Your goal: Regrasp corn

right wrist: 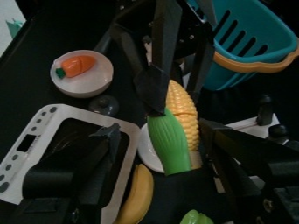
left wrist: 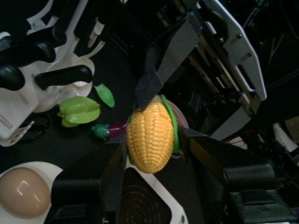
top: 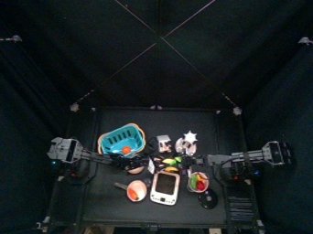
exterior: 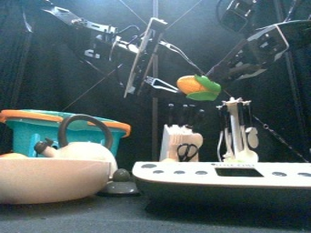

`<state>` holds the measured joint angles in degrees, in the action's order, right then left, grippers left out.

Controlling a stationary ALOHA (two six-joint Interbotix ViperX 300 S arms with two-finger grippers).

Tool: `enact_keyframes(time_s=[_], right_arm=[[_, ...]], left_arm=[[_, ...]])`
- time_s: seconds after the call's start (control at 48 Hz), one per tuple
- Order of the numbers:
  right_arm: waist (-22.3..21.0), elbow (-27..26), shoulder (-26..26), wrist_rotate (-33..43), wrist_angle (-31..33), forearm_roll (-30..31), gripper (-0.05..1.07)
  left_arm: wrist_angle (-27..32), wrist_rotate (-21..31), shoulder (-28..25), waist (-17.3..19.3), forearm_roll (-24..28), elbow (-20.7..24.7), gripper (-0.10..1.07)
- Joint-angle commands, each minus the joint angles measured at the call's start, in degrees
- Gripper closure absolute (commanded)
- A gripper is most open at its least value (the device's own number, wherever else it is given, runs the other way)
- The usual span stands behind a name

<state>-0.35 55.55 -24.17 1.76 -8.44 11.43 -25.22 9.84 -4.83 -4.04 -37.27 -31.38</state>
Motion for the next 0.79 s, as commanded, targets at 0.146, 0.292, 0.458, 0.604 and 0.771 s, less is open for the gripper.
enact_keyframes(time_s=[0.146, 0.292, 0.458, 0.604, 0.771], right_arm=[[-1.14, -1.14, -0.26, 0.09, 0.09, 0.0, 0.04], [-1.23, -1.23, -0.26, 0.09, 0.18, 0.0, 0.13], [-1.23, -1.23, -0.26, 0.18, 0.18, -0.18, 0.29], [-1.23, -0.97, -0.62, 0.35, 0.18, -0.18, 0.4], [-1.23, -0.62, -0.7, 0.44, 0.26, -0.7, 0.42]], left_arm=[[-1.93, 1.23, 0.62, 0.18, 0.7, 1.93, 0.44], [-1.85, 1.32, 0.53, 0.18, 0.79, 1.76, 0.44], [-1.85, 1.32, 0.44, 0.26, 0.79, 1.85, 0.44], [-2.11, 1.23, 0.44, 0.35, 1.58, 1.49, 0.42], [-3.69, 1.23, 0.62, 0.44, 4.22, 0.62, 0.37]])
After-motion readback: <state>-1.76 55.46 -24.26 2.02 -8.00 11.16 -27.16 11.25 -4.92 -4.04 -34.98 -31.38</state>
